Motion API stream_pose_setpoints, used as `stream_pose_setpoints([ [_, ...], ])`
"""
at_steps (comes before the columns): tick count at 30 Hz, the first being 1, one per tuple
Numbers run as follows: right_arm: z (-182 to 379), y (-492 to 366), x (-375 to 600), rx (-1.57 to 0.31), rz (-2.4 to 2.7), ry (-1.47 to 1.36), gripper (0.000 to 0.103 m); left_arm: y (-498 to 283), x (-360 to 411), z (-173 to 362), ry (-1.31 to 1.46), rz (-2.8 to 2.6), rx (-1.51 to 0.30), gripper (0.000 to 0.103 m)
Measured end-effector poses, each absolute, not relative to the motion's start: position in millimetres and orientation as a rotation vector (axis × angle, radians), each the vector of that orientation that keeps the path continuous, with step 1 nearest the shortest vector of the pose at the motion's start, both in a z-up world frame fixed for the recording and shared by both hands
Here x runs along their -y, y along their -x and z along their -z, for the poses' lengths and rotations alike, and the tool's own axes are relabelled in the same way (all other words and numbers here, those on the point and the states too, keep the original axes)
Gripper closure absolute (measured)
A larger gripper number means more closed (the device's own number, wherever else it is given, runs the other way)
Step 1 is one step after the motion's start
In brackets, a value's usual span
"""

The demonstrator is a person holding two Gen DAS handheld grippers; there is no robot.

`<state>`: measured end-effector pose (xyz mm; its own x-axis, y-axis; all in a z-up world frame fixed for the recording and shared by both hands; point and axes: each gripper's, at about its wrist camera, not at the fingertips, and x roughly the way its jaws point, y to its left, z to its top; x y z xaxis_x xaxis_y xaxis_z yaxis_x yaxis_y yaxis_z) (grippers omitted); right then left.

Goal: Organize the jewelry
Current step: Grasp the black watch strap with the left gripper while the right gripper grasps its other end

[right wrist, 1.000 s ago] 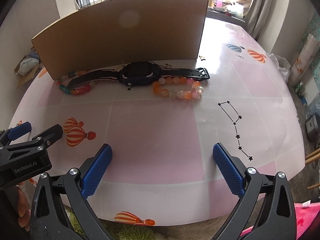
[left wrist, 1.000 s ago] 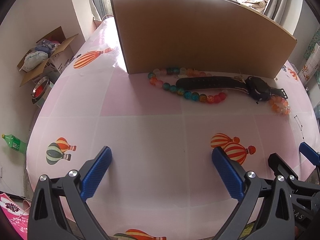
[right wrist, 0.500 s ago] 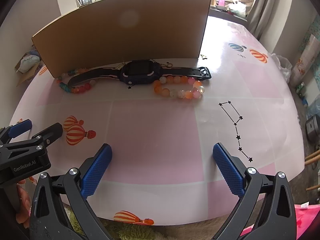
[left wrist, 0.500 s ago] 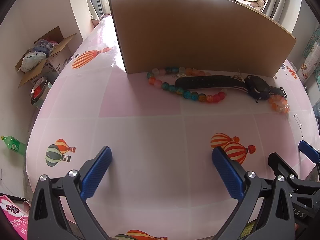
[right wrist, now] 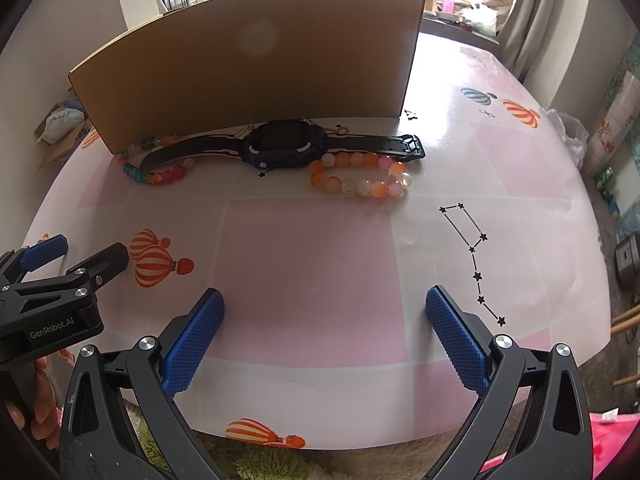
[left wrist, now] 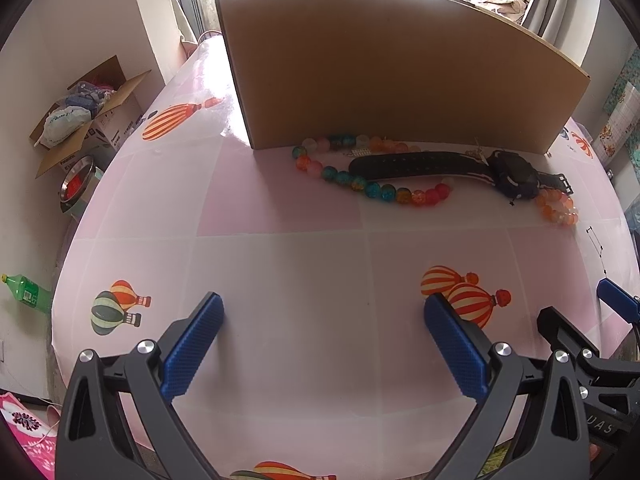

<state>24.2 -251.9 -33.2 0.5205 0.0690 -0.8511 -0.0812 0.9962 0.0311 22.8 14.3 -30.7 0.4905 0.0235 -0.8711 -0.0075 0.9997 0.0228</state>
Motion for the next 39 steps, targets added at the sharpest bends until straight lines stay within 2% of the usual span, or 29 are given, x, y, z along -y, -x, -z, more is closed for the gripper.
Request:
stream_pose_setpoints([
  [5, 24, -26, 267, -0.993, -0.183, -0.101, 0.007, -24, -15, 25, -0.04, 0.037, -1.026, 0.004],
  [12, -1, -48, 290, -0.903, -0.178, -0.173, 0.007, -30, -17, -12, 0.012, 0.152, -0.835, 0.006],
  [16, -14, -67, 303, -0.863, -0.18, -0.233, 0.007, -44, -15, -24, 0.06, 0.244, -0.803, 0.015],
  [17, -15, -71, 306, -0.858, -0.179, -0.245, 0.008, -48, -13, -25, 0.071, 0.265, -0.809, 0.02],
  [21, -14, -88, 316, -0.866, -0.173, -0.285, 0.019, -66, -4, -18, 0.095, 0.307, -0.865, 0.04],
  [24, -7, -101, 319, -0.9, -0.177, -0.296, 0.03, -78, -3, -11, 0.118, 0.322, -0.915, 0.049],
  [30, 7, -113, 318, -0.948, -0.178, -0.303, 0.045, -94, -7, 4, 0.128, 0.289, -1.025, 0.051],
  [34, 11, -119, 322, -0.975, -0.182, -0.334, 0.046, -104, -9, 15, 0.188, 0.293, -1.105, 0.051],
  [39, 22, -126, 329, -1.028, -0.215, -0.418, 0.047, -107, -8, 18, 0.181, 0.297, -1.094, 0.051],
])
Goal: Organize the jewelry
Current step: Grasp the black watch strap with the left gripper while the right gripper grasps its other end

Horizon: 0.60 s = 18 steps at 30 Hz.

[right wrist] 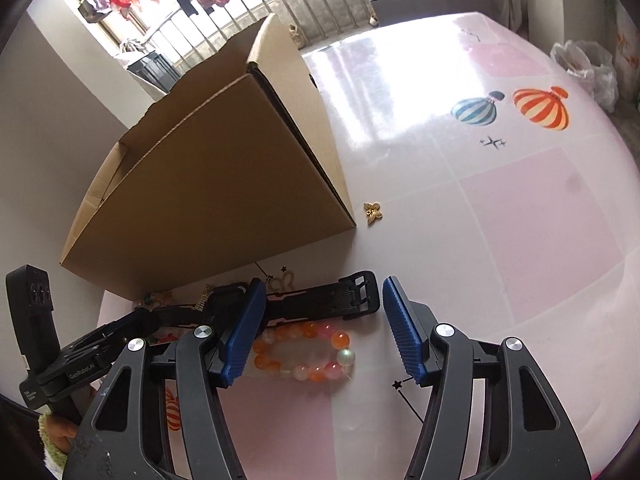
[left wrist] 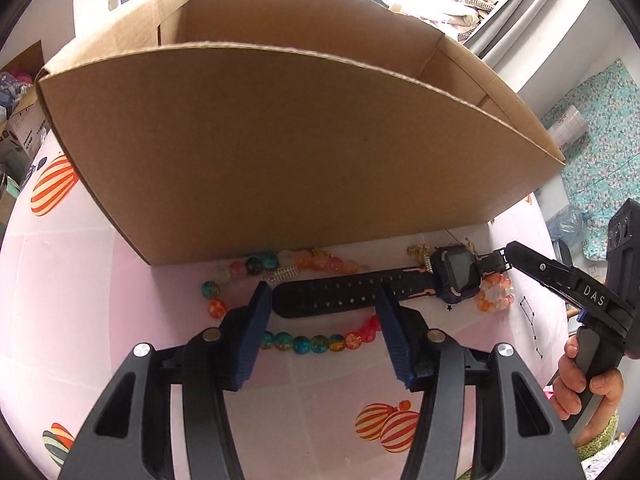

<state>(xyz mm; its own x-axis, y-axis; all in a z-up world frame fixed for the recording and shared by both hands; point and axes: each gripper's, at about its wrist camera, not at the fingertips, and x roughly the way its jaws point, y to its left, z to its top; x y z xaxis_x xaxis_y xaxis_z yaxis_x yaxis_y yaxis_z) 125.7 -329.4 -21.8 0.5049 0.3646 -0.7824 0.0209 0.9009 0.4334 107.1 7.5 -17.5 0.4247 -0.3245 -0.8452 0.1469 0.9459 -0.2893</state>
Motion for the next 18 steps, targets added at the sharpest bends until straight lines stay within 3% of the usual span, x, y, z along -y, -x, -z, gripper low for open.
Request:
stream_pose_setpoints([
  [5, 22, -125, 330, -1.028, -0.221, -0.444, 0.049, -105, 1, 15, 0.096, 0.28, -1.084, 0.051],
  [12, 23, -121, 355, -0.999, -0.293, -0.648, 0.074, -107, 13, 17, 0.035, 0.264, -1.072, 0.051],
  [18, 29, -123, 357, -1.002, -0.35, -0.753, 0.08, -107, 14, 19, 0.032, 0.263, -1.064, 0.051],
])
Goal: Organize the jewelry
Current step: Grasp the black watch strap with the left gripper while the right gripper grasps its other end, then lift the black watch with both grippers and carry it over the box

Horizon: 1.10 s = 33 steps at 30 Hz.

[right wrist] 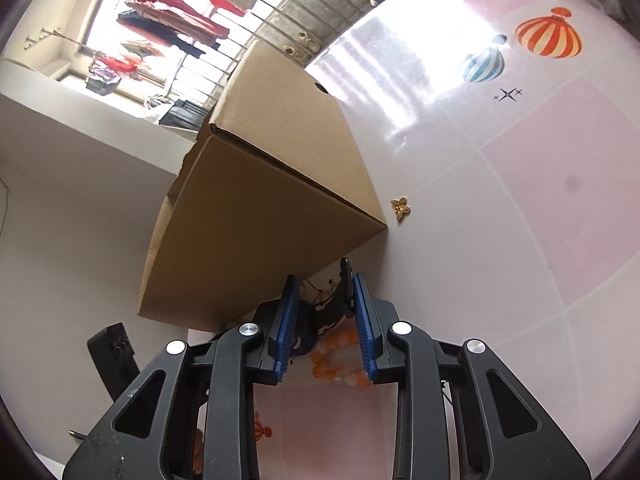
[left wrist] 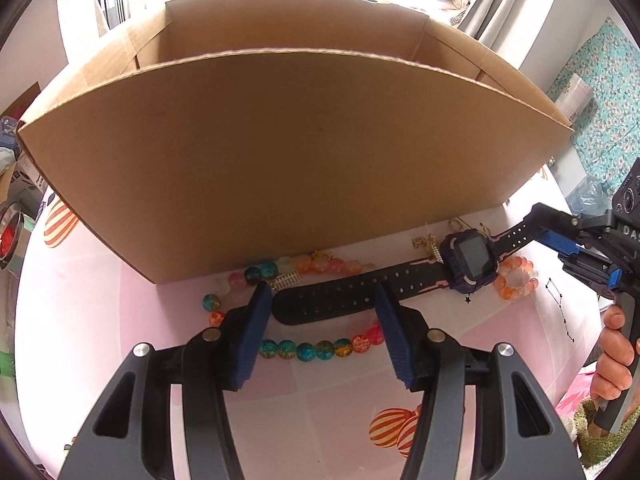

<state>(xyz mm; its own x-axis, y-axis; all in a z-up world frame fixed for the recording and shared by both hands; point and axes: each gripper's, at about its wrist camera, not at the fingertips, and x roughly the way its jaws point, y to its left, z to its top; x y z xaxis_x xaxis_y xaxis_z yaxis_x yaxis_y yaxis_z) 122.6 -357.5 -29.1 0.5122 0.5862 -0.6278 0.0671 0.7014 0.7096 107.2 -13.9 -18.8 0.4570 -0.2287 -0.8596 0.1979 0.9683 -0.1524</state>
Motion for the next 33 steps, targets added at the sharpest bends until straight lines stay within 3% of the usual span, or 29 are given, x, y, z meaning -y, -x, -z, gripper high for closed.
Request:
stream_pose_setpoints([
  [2, 34, -124, 348, -1.011, -0.325, -0.723, 0.084, -106, 10, 18, 0.035, 0.262, -1.063, 0.051],
  [5, 35, -124, 344, -1.002, -0.306, -0.677, 0.099, -105, 8, 18, 0.036, 0.263, -1.063, 0.051],
  [12, 29, -120, 313, -0.987, -0.227, -0.447, 0.099, -110, -12, 17, 0.182, 0.288, -1.123, 0.049],
  [23, 29, -127, 307, -0.986, -0.233, -0.427, 0.098, -119, -27, 19, 0.473, 0.386, -1.142, 0.046],
  [33, 33, -122, 302, -0.98, -0.236, -0.423, 0.098, -121, -12, 4, 0.444, 0.4, -1.059, 0.046],
])
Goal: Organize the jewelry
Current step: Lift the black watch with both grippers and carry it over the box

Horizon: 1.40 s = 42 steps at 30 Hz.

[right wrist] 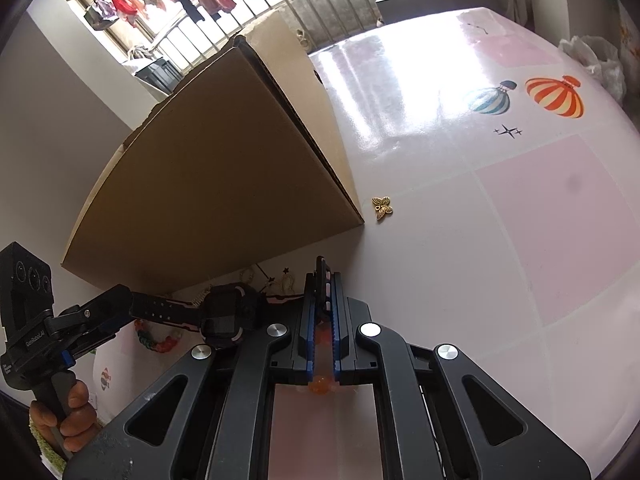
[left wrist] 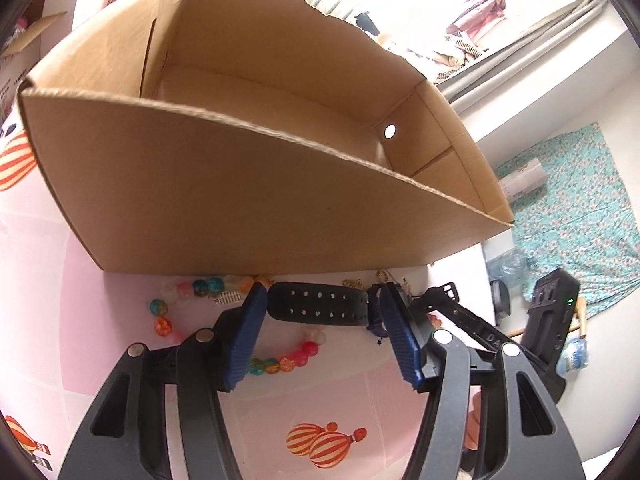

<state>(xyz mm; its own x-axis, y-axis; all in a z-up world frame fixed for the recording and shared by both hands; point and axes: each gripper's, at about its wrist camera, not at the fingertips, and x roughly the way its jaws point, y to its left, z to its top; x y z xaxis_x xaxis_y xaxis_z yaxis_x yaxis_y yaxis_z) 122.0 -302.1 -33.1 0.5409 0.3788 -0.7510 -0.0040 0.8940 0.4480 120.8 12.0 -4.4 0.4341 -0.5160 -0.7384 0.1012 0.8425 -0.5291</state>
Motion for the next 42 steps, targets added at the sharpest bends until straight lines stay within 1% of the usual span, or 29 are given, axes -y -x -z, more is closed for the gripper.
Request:
stream_pose_setpoints([
  [3, 31, -121, 304, -0.979, -0.236, -0.422, 0.098, -120, -7, 0, 0.387, 0.377, -1.04, 0.048],
  [5, 31, -121, 304, -0.978, -0.235, -0.423, 0.098, -119, -3, -3, 0.341, 0.363, -1.018, 0.055],
  [7, 31, -121, 304, -0.978, -0.235, -0.423, 0.098, -118, 2, -4, 0.297, 0.35, -1.008, 0.06],
  [12, 31, -121, 304, -0.975, -0.237, -0.425, 0.098, -114, 14, -4, 0.193, 0.335, -0.982, 0.077],
  [15, 29, -121, 305, -0.968, -0.242, -0.434, 0.099, -111, 21, -2, 0.148, 0.331, -0.972, 0.083],
  [25, -14, -96, 310, -0.856, -0.256, -0.418, 0.099, -89, 37, -26, 0.111, 0.423, -0.901, 0.087],
  [34, -73, -78, 323, -0.719, -0.273, -0.39, 0.099, -76, 29, -81, 0.132, 0.505, -0.754, 0.087],
  [38, -105, -100, 313, -0.66, -0.32, -0.321, 0.099, -90, 20, -106, 0.145, 0.497, -0.705, 0.086],
  [42, -121, -149, 294, -0.679, -0.375, -0.282, 0.099, -127, 10, -118, 0.133, 0.448, -0.714, 0.086],
])
